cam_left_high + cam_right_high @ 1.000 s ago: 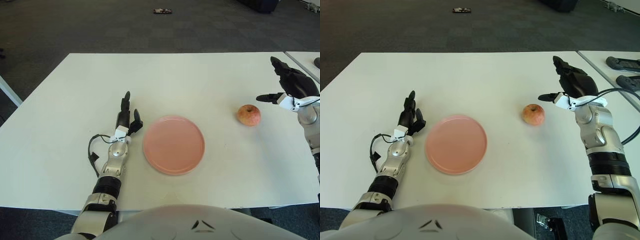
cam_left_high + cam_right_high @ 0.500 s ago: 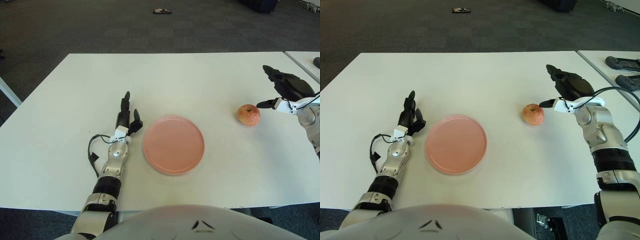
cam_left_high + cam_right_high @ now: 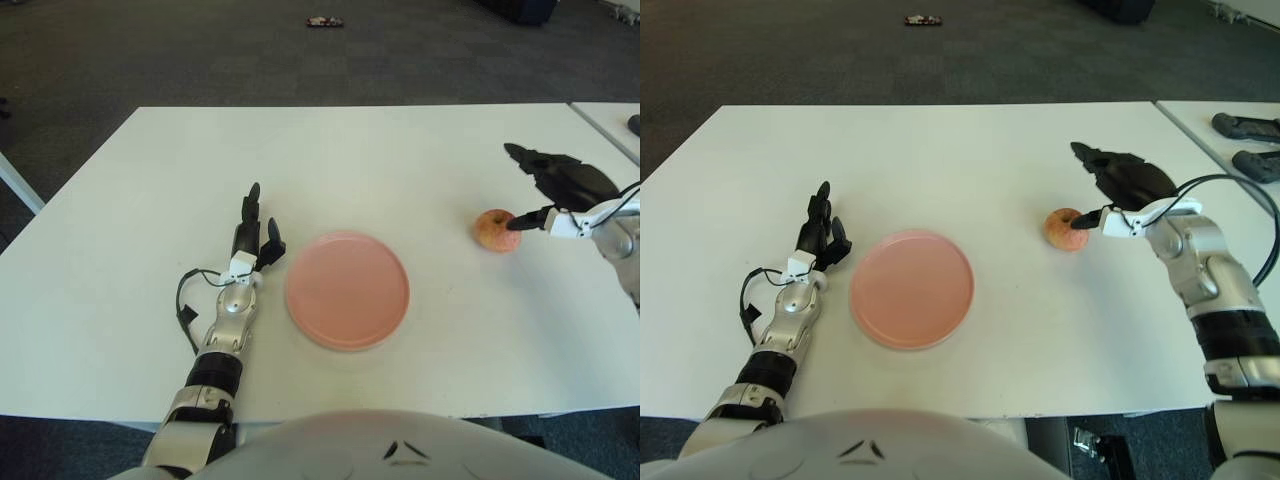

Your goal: Put the apple into the plate.

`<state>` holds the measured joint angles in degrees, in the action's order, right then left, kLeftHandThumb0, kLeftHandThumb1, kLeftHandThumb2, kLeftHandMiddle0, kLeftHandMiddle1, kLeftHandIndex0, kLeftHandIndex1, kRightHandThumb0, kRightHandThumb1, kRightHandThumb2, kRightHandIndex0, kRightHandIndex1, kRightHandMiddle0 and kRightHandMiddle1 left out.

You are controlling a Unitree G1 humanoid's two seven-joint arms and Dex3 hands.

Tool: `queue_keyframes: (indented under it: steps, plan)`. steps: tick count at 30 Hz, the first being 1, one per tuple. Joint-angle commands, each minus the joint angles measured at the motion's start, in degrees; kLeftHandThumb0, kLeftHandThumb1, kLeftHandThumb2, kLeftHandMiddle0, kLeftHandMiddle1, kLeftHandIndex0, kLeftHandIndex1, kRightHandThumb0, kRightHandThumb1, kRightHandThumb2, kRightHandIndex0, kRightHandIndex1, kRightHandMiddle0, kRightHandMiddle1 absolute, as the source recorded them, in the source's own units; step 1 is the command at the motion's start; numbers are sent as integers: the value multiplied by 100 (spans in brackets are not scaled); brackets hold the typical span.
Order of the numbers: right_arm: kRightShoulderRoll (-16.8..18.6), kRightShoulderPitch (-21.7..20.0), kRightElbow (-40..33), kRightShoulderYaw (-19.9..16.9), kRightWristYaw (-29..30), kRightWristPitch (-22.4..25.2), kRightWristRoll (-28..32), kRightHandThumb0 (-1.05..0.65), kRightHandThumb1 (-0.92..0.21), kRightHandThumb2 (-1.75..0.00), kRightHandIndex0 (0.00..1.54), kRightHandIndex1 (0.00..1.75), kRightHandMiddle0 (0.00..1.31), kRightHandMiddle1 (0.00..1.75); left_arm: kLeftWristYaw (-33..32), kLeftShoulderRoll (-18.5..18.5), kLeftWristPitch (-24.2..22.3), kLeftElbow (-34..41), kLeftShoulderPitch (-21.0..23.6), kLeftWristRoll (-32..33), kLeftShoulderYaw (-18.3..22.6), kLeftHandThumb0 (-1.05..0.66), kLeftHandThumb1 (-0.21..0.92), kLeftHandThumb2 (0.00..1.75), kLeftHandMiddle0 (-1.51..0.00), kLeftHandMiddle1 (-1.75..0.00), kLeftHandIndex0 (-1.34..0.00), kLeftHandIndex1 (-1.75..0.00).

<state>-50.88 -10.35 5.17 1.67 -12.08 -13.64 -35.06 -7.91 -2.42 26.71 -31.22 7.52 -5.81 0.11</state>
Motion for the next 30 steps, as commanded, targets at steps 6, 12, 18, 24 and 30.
queue_keyframes:
  steps: [6,12,18,24,30]
  plan:
    - [-98,138,-331,-222,-235,214,42,-105,-92,-12,0,0,0,0,29,20,-257,-214,-117,-17,-8,-77,92,99,-10,0,0,-24]
    - [-74,122,-322,-228,-257,227,21,-105,-92,-12,0,0,0,0,14,24,-208,-241,-100,-10,6,-76,92,98,-10,0,0,-25]
    - [178,287,-1298,-16,-960,1013,-146,-105,-92,-12,0,0,0,0,32,22,-163,-272,-83,-3,6,-76,92,98,-10,0,0,-26]
    - [204,67,-1585,330,-1573,1466,-425,-105,-92,-12,0,0,0,0,40,18,-171,-282,-75,-4,7,-76,92,98,-10,0,0,-25]
    - [172,21,-1496,324,-1473,1174,-339,-105,-92,-13,0,0,0,0,67,16,-134,-276,-80,29,12,-76,92,98,-10,0,0,-25]
